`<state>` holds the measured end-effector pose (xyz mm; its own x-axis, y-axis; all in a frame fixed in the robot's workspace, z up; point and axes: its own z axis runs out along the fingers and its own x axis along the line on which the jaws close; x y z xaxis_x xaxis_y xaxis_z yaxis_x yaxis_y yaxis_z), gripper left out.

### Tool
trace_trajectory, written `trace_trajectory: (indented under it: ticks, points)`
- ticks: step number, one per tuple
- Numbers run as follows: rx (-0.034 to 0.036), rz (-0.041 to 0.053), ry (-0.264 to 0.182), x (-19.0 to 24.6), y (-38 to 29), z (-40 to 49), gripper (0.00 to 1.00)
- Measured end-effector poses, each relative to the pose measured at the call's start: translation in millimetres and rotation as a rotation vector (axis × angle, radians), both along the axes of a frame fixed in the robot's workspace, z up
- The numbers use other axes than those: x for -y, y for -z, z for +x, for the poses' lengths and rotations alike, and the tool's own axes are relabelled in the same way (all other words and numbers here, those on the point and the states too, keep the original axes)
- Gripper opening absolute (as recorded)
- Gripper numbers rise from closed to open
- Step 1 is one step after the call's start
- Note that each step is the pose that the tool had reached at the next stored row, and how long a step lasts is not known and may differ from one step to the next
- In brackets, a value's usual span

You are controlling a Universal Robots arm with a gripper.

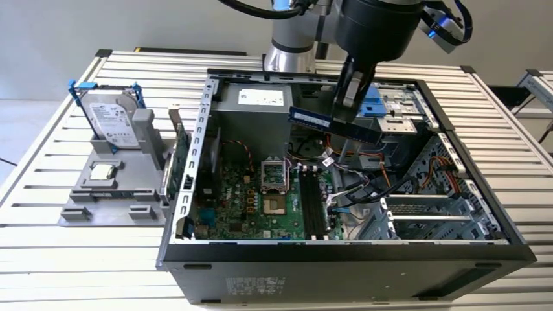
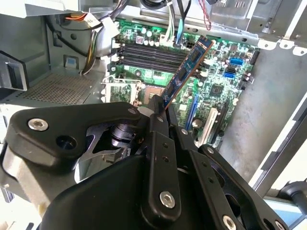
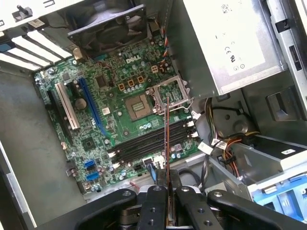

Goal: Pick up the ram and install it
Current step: 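Insert the ram into the slot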

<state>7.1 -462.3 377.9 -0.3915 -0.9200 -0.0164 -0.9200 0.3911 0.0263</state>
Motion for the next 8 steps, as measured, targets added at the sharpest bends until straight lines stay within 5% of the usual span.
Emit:
trace_trajectory:
  ticks: [8]
  points:
    - [0.0000,0.0000,0.034,0.0,0.0,0.0,0.00]
